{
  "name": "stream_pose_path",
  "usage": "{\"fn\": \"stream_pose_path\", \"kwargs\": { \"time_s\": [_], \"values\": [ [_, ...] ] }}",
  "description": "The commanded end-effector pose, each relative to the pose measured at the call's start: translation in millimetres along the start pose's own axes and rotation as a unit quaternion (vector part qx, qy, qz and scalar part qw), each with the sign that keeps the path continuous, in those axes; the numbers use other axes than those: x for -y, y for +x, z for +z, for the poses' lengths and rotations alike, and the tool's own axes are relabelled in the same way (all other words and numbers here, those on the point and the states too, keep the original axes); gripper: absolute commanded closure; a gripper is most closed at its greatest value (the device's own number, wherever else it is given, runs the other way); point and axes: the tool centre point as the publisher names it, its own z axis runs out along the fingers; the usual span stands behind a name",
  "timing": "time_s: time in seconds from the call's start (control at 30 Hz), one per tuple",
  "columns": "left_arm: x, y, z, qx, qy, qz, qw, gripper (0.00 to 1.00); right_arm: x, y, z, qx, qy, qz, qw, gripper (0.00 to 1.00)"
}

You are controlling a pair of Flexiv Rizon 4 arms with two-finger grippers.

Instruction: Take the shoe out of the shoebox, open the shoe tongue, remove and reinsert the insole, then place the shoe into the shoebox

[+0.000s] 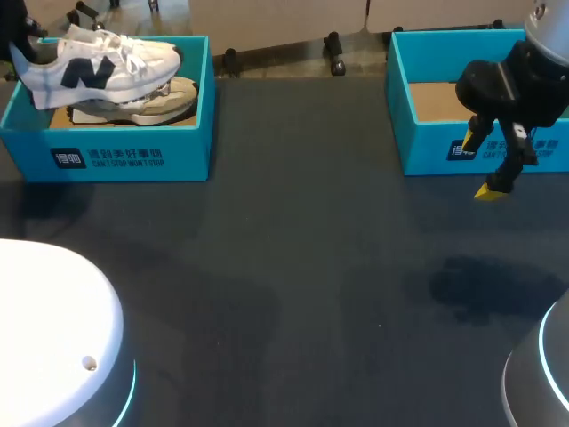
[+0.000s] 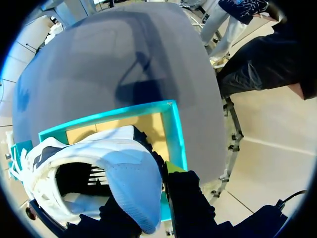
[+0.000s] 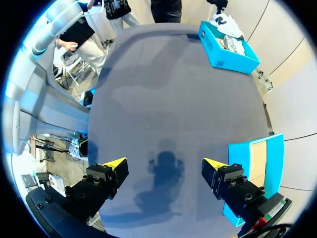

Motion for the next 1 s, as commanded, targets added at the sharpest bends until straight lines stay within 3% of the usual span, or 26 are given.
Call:
{"fn": "stream_pose_path", "kwargs": {
  "time_s": [0.03,0.3,0.9,1.0],
  "values": [
    [0.3,1.3,-18.5,-0.007,0.0,0.0,1.0,1.0,-0.9,-1.6,0.8,-0.001,0.002,0.001,1.0,0.0],
    [9.0,3.7,-34.9,-0.016,0.004,0.005,1.0,1.0,-0.9,-1.6,0.8,-0.001,0.002,0.001,1.0,0.0],
    [9.0,3.7,-34.9,-0.016,0.004,0.005,1.0,1.0,-0.9,-1.6,0.8,-0.001,0.002,0.001,1.0,0.0],
    [20.1,2.6,-42.2,-0.001,0.0,0.01,1.0,1.0,-0.9,-1.6,0.8,-0.001,0.002,0.001,1.0,0.0]
  ]
}}
